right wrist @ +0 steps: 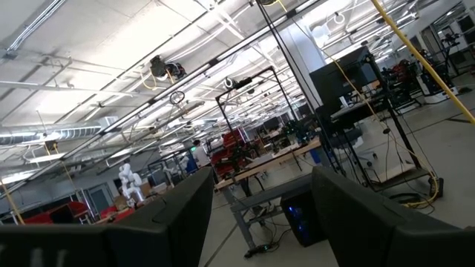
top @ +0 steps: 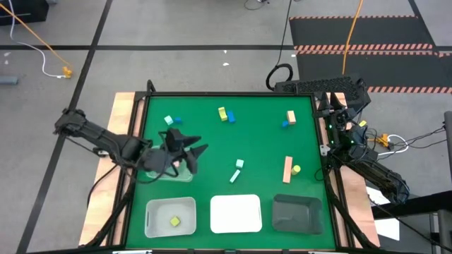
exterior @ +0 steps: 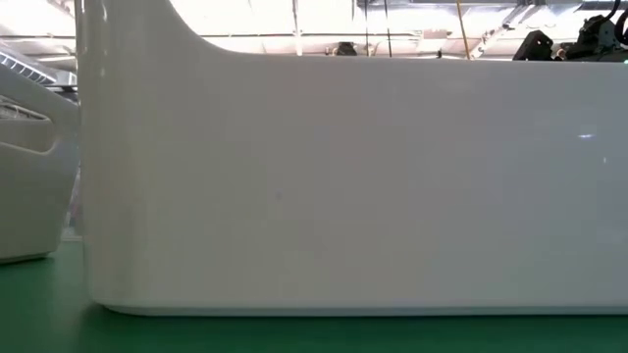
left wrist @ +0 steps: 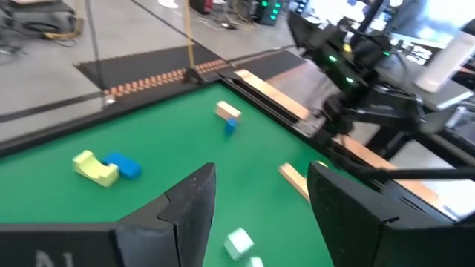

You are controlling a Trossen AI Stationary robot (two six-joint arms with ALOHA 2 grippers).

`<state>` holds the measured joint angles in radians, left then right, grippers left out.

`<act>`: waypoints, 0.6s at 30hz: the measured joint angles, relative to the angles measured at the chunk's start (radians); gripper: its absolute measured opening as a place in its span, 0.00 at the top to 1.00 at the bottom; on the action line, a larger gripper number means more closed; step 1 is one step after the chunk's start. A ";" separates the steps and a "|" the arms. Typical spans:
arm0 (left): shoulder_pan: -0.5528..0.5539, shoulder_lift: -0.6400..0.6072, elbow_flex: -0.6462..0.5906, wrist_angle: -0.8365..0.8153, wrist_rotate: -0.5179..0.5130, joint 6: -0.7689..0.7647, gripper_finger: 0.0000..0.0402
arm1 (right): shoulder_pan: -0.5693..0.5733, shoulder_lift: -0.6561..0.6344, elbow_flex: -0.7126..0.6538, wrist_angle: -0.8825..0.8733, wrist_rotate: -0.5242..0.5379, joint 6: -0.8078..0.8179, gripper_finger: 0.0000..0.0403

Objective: Sort & place blocks by color
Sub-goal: Put the top light brown block into the transparent bin

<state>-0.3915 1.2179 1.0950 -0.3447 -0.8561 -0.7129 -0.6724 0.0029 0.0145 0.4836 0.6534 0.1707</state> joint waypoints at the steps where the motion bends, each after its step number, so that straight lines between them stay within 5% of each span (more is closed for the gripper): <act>1: 0.015 0.000 0.000 0.000 0.000 0.010 0.47 | 0.000 0.000 0.000 0.008 0.000 0.000 0.45; 9: 0.152 0.000 0.000 -0.001 0.000 0.054 0.47 | 0.000 0.000 0.000 0.091 -0.003 0.019 0.45; 18: 0.298 0.000 0.000 -0.002 0.000 0.055 0.47 | 0.000 0.000 0.000 0.194 -0.005 0.393 0.45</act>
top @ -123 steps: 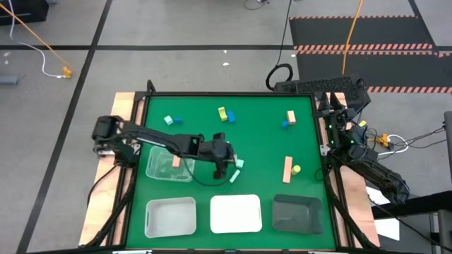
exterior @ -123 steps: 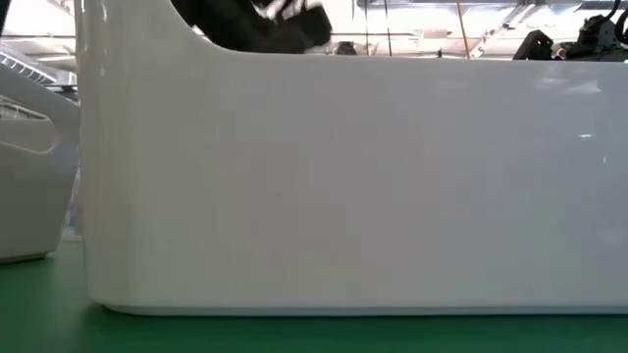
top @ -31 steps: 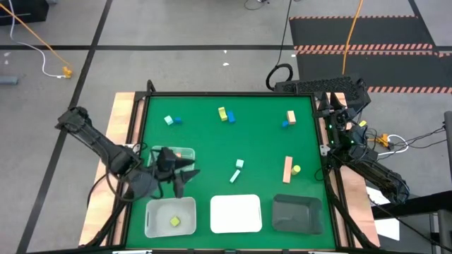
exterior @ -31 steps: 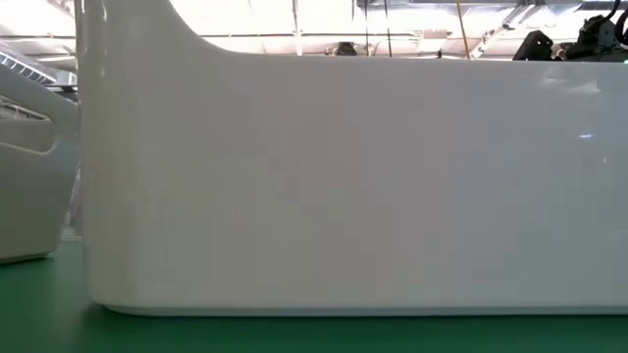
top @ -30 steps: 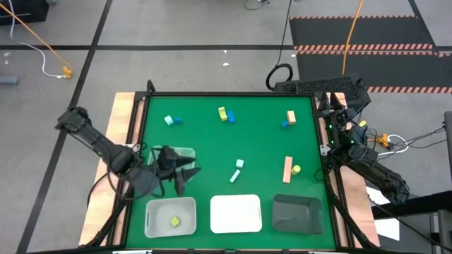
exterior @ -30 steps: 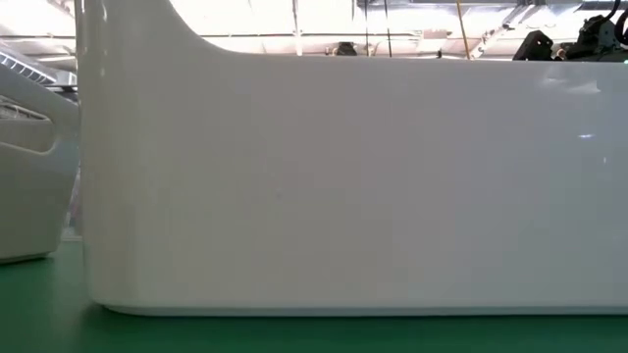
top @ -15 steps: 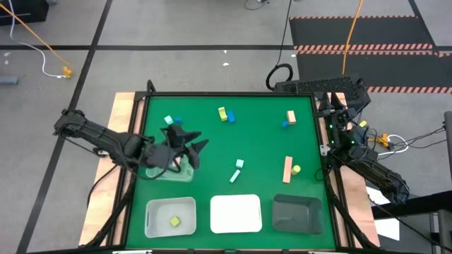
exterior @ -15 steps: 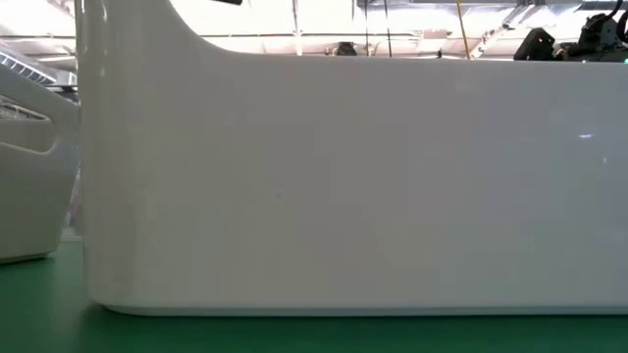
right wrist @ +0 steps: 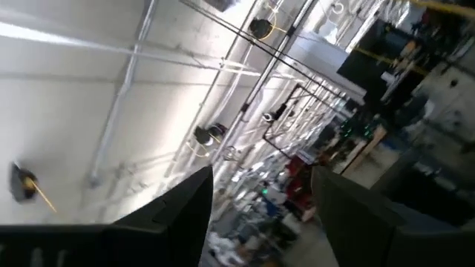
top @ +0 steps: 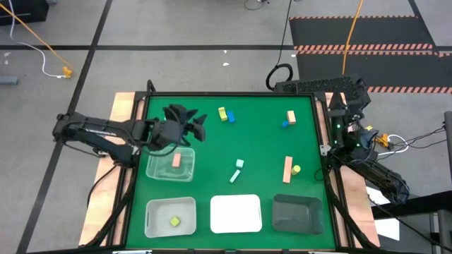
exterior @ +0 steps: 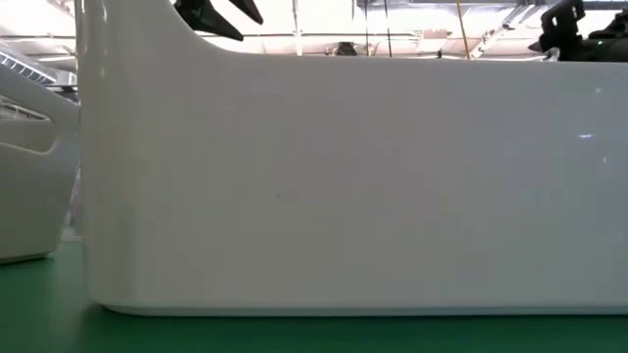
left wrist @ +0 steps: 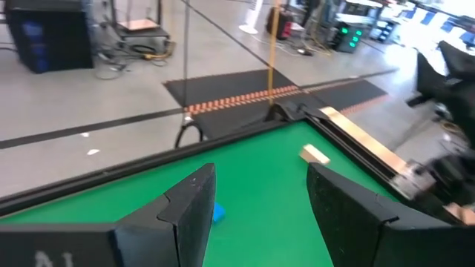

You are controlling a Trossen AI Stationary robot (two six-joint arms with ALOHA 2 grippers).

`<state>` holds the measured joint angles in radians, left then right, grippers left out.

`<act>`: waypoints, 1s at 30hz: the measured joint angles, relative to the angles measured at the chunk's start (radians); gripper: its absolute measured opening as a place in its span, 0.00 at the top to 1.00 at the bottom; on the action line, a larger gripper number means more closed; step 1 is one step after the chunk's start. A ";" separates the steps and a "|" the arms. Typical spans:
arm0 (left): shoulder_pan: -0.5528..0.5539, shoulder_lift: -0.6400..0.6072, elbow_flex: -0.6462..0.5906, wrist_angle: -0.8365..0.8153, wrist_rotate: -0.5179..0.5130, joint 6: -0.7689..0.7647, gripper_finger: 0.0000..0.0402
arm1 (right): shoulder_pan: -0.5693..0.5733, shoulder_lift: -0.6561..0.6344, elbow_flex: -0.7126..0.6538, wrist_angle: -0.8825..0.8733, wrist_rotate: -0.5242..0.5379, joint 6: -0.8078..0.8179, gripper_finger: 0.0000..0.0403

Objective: Sort & place blocks by color
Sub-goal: Put the top light brown block into the transparent bin

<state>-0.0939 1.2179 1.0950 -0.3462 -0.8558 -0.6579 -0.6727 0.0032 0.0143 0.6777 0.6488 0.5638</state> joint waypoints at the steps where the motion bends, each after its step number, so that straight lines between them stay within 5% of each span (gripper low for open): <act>1: 0.012 0.000 0.000 0.000 0.000 0.000 0.47 | 0.000 0.000 0.000 0.000 0.000 0.051 0.45; 8: 0.052 0.000 0.000 -0.001 0.002 0.003 0.47 | 0.000 0.000 0.000 -0.015 0.067 0.356 0.45; 18: 0.061 0.000 0.000 -0.002 0.030 0.106 0.47 | 0.000 0.000 0.000 -0.026 0.093 0.542 0.45; 30: 0.062 0.001 0.000 -0.002 0.080 0.189 0.47 | 0.000 0.098 0.124 -0.078 -0.290 0.108 0.45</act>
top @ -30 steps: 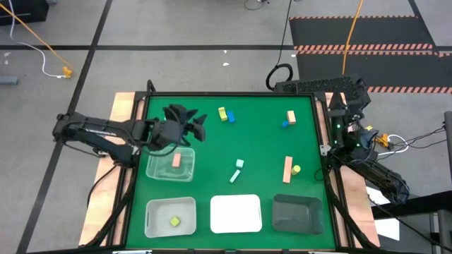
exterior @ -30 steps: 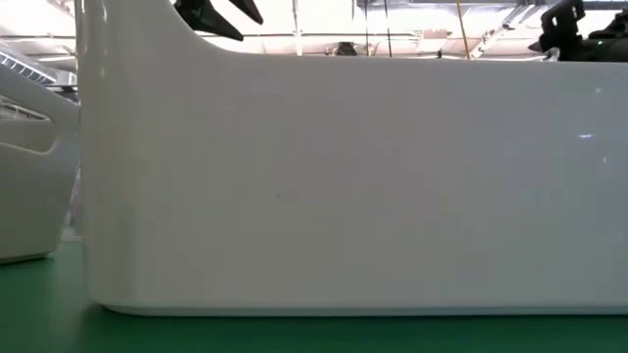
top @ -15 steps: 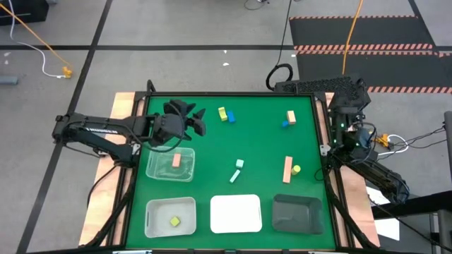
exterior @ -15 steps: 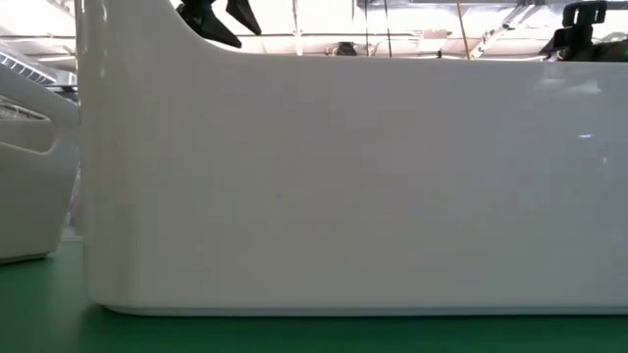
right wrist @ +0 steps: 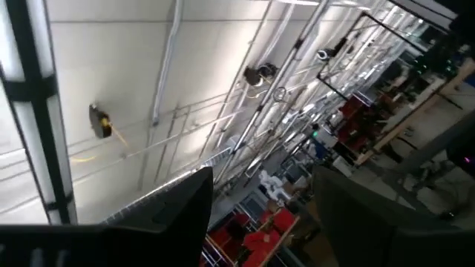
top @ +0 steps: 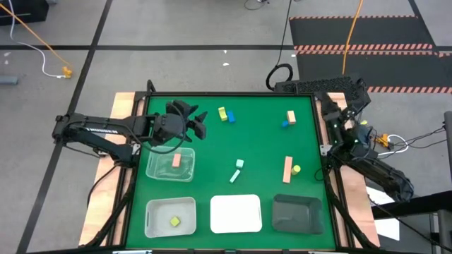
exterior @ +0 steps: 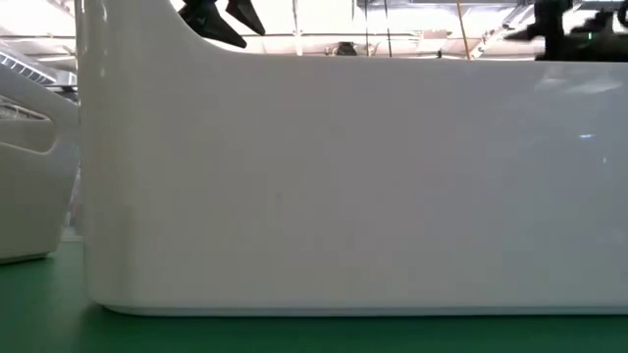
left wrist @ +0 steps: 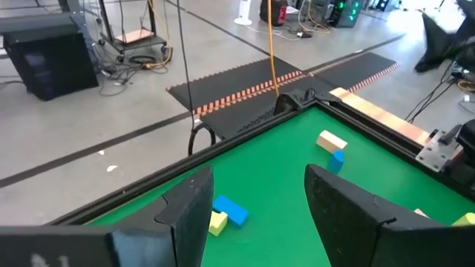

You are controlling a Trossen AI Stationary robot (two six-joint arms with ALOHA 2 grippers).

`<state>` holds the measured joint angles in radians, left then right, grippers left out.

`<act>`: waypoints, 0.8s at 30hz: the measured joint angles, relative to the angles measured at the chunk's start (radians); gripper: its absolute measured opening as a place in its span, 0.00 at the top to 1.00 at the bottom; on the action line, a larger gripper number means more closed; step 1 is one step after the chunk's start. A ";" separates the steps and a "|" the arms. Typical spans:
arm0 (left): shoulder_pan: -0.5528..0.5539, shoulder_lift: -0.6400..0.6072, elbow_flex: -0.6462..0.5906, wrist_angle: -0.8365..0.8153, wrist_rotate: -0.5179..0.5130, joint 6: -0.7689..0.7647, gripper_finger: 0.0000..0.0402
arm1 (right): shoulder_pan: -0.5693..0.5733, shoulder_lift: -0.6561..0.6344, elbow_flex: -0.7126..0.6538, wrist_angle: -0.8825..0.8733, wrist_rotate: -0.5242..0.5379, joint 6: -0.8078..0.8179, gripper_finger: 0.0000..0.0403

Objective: Sort & place blocks by color
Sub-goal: Put the top light brown block into the transparent bin

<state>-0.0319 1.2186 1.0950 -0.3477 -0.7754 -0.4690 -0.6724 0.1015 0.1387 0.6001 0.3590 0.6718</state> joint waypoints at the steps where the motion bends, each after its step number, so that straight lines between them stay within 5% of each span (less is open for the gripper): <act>1: 0.000 0.000 0.000 0.000 0.000 0.000 0.47 | 0.000 0.021 0.029 -0.027 -0.010 -0.023 0.45; 15: 0.000 0.000 0.000 0.001 0.045 -0.083 0.47 | 0.000 0.590 0.484 -0.884 -0.100 -0.250 0.45; 24: 0.000 0.000 0.000 0.001 0.045 -0.128 0.47 | 0.000 0.815 0.538 -1.083 -0.043 -0.143 0.45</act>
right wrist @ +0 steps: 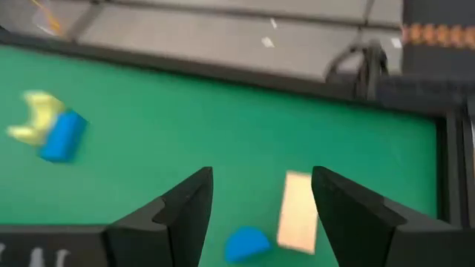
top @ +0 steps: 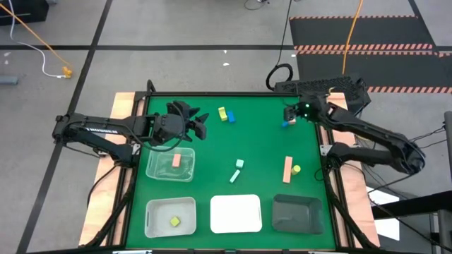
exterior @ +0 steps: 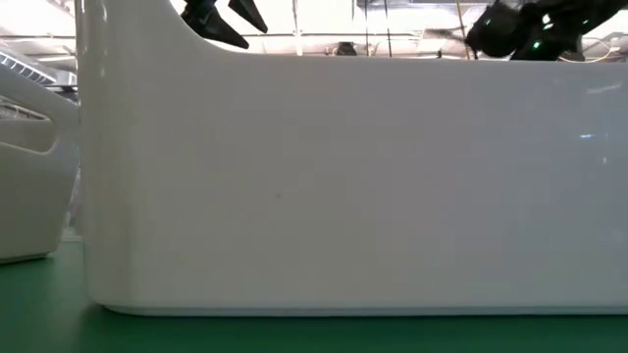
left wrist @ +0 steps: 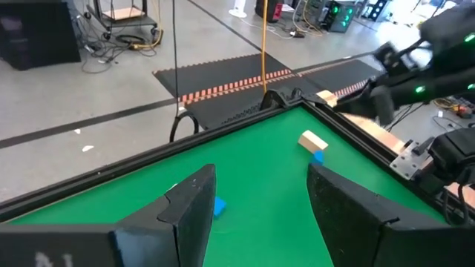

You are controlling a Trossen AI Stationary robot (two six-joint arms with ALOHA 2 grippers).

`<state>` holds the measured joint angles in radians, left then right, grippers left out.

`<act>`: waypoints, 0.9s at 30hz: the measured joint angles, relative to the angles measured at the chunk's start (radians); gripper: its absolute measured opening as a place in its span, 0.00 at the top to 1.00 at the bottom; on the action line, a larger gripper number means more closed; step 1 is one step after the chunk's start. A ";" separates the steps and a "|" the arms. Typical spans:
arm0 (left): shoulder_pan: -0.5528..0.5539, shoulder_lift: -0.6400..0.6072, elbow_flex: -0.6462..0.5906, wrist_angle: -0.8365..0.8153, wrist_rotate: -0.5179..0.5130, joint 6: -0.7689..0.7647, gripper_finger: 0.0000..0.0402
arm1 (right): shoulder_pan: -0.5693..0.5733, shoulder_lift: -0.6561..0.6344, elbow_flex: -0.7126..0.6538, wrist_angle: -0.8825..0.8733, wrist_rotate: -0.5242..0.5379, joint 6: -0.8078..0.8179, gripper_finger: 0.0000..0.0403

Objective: Sort & place blocks by color
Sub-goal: Put the top light brown block into the transparent bin

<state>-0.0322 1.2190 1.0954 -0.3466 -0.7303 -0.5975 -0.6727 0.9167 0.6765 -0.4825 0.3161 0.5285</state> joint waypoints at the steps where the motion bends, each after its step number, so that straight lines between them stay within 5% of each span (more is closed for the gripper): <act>1: 0.000 0.000 0.000 0.000 0.000 -0.007 0.47 | 0.000 0.024 0.000 -0.016 0.009 0.014 0.45; 27: 0.000 0.000 0.000 0.000 0.000 -0.029 0.47 | -0.112 0.495 0.001 0.092 -0.032 0.062 0.46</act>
<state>-0.0324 1.2190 1.0954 -0.3470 -0.7303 -0.6270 -0.7845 1.4122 0.6773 -0.3905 0.2840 0.5909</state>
